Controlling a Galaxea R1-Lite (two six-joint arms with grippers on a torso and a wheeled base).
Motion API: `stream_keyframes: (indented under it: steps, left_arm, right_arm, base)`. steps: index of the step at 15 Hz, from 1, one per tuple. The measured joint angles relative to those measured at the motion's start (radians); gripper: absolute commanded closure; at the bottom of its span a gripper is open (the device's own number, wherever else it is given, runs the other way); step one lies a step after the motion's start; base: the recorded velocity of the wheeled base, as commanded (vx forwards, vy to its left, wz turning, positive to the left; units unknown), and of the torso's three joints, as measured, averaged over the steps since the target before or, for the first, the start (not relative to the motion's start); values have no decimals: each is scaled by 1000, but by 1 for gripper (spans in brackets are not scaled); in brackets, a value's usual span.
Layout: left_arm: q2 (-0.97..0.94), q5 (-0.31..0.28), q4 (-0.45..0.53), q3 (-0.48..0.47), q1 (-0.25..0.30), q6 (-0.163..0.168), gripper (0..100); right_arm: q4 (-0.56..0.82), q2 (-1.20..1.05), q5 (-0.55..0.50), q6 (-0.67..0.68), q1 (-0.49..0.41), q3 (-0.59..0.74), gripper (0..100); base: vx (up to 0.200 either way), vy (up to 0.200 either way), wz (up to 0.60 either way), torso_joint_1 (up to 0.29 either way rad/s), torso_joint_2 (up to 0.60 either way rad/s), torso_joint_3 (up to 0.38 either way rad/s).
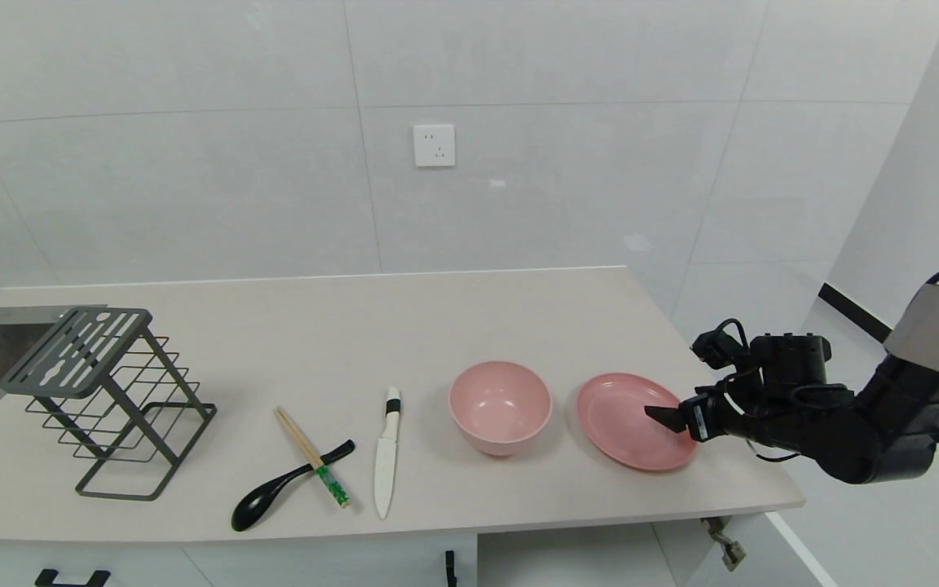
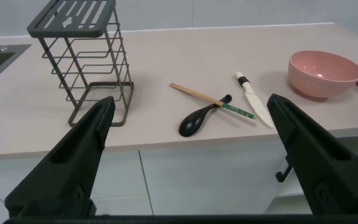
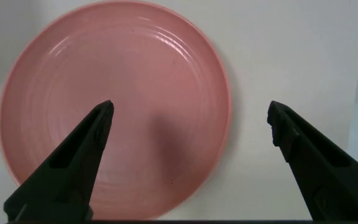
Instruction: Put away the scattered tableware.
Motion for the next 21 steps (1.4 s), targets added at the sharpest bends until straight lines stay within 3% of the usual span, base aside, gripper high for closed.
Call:
stream_keyframes:
  steps: [10, 11, 16, 21]
  left_arm:
    - [0, 0, 0, 0, 0, 1, 0]
    - [0, 0, 0, 0, 0, 0, 0]
    - [0, 0, 0, 0, 0, 1, 0]
    - [0, 0, 0, 0, 0, 0, 0]
  right_arm:
    - [-5, 63, 1, -1, 14, 1, 0]
    - [-7, 68, 1, -1, 19, 1, 100]
    - [-25, 99, -6, 31, 45, 3, 100]
    - [-94, 102, -19, 76, 3, 7, 100]
  base:
    - [0, 0, 0, 0, 0, 0]
    - [0, 0, 0, 0, 0, 0]
    - [0, 0, 0, 0, 0, 0]
    - [0, 0, 0, 0, 0, 0]
